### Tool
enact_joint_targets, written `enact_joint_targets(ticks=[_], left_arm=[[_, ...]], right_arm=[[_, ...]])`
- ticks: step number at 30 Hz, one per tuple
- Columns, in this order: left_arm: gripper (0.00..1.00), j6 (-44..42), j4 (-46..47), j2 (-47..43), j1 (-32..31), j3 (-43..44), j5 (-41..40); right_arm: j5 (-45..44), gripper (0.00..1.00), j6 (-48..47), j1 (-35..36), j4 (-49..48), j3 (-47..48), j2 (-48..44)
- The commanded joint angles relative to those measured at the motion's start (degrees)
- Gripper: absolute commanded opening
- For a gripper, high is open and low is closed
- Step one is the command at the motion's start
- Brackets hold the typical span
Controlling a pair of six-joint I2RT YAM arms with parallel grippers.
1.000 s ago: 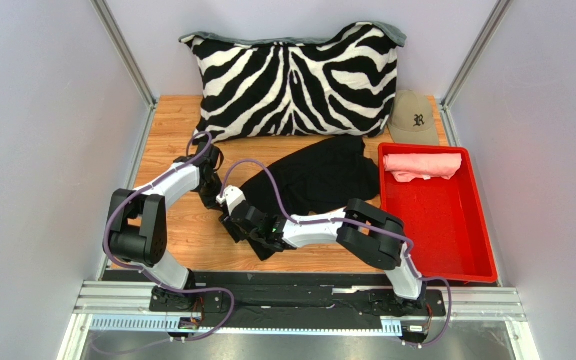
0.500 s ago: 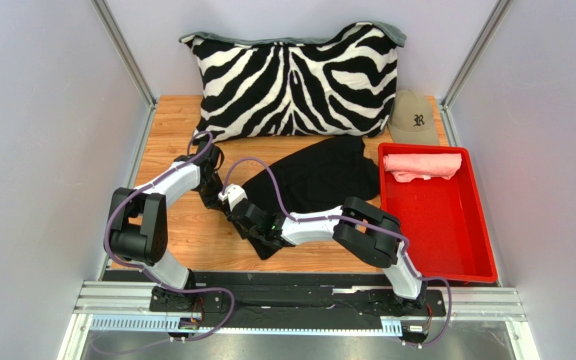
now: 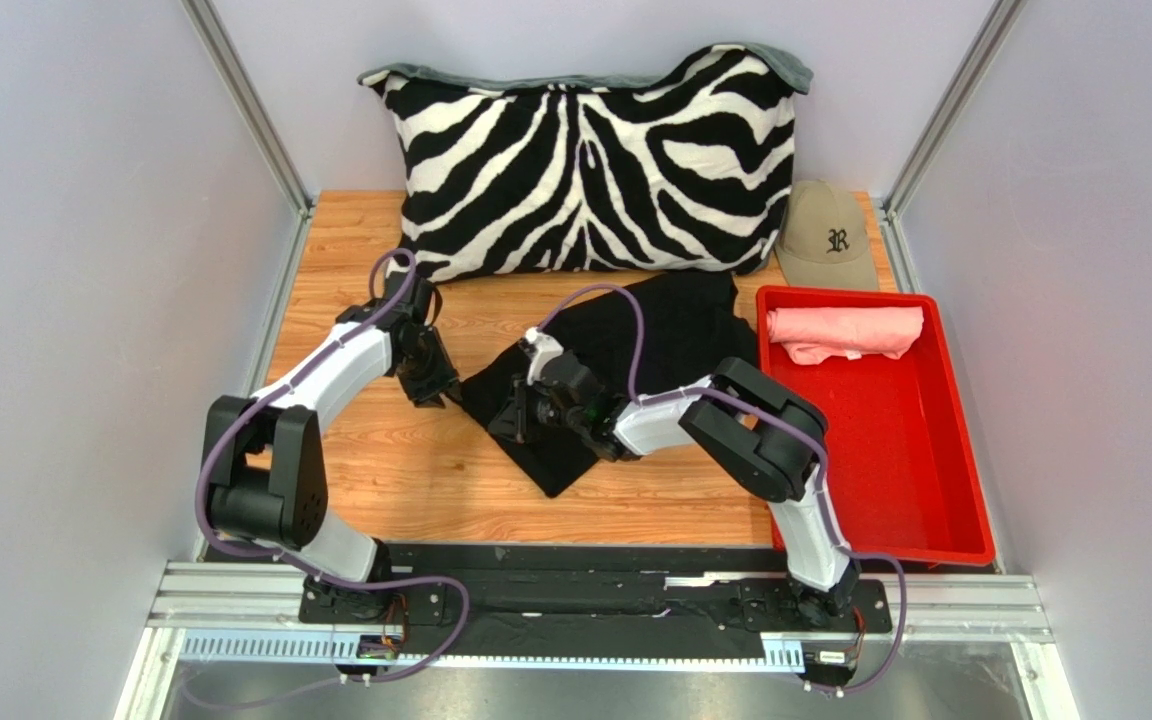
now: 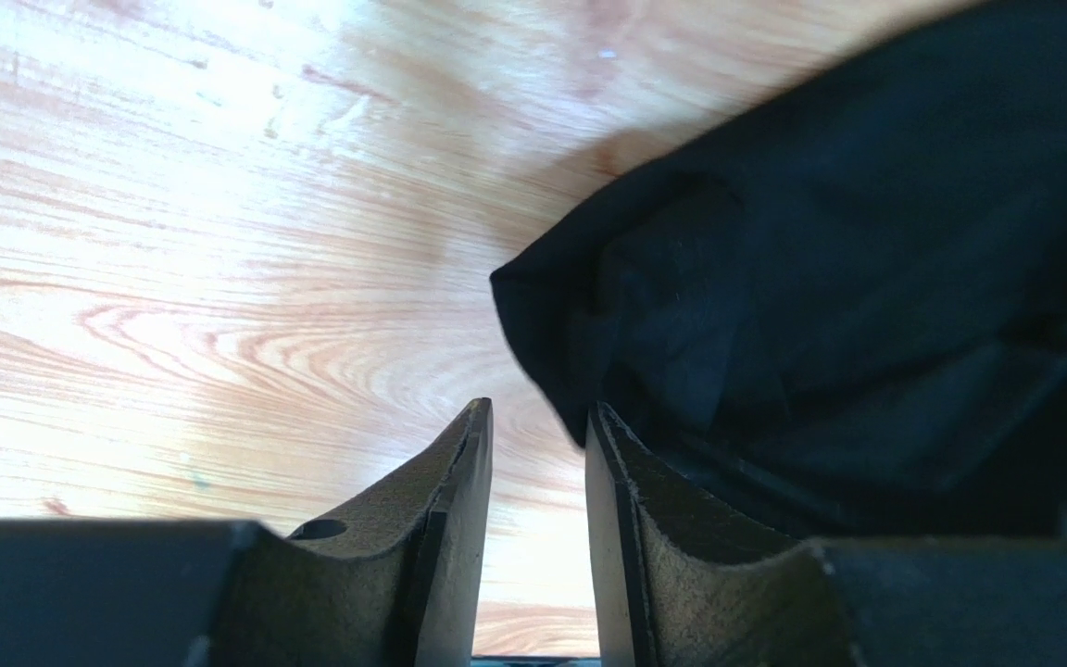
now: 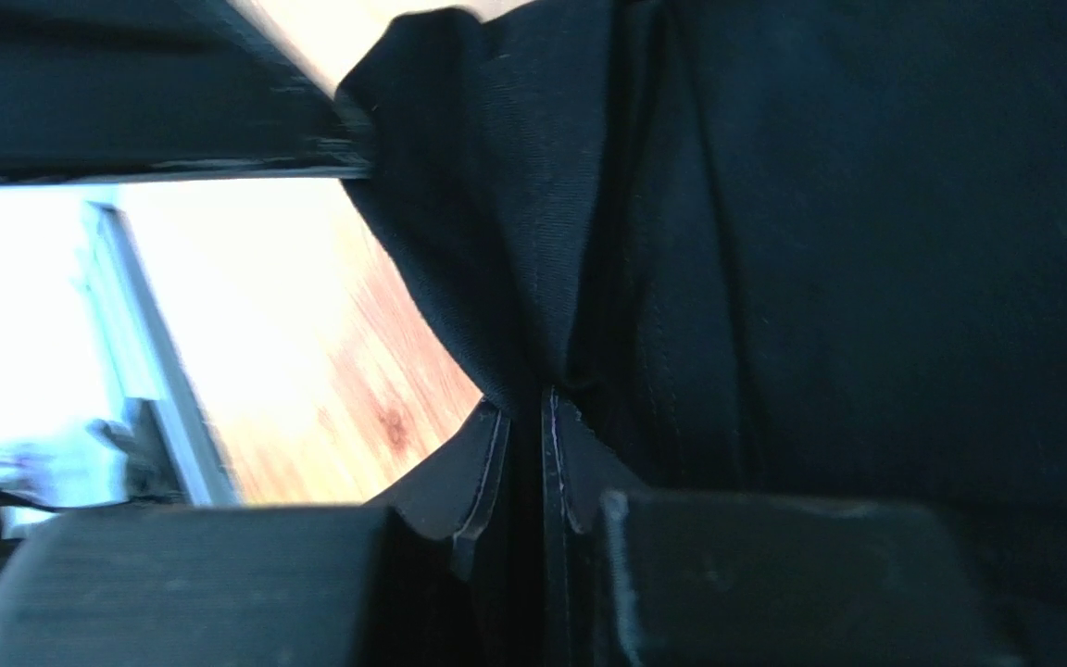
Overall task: Roll the t-shirts
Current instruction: Roll the T-shirt to the center of the board.
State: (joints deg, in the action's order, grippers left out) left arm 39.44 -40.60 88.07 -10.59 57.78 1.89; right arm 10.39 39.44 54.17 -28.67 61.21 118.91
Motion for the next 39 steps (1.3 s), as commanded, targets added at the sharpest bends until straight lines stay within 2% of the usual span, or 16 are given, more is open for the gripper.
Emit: enact_joint_targets(ticks=[1,4,9,11,14,30,33,39], left_arm=[[0.39,-0.7,3.1,-6.1,0.9,0.6,2.4],[0.39,0.1,5.3,-8.0,1.0,-1.4,3.2],[0.19,1.8,9.7,-9.5,1.0,-5.8,6.4],[0.14,2.0,11.7,-8.6,1.0,-6.9,7.5],[0.11,2.5,14.3,-7.1,1.0,-7.8,9.0],[0.11,3.4,19.9,2.0,0.7,-7.2,11.4],[0.11,3.5,18.4,3.4,0.6,-5.9,10.0],[0.11,3.2,13.1,6.4,-0.7,-1.8,6.6]], right_arm=[[6.0,0.08,11.6,-2.7,-10.1,-3.9,2.1],[8.2,0.08,17.5,-3.7,-16.5,-5.2,3.9],[8.4,0.07,22.6,-4.3,-21.3,-7.1,4.4],[8.0,0.07,25.5,-4.6,-23.2,-7.9,4.4],[7.1,0.07,28.8,-5.0,-25.7,-9.4,4.6],[4.5,0.07,33.6,-5.4,-28.5,-11.4,6.7],[4.7,0.12,32.8,-5.2,-27.5,-11.5,5.9],[4.2,0.29,28.4,-5.0,-21.9,-12.1,1.8]])
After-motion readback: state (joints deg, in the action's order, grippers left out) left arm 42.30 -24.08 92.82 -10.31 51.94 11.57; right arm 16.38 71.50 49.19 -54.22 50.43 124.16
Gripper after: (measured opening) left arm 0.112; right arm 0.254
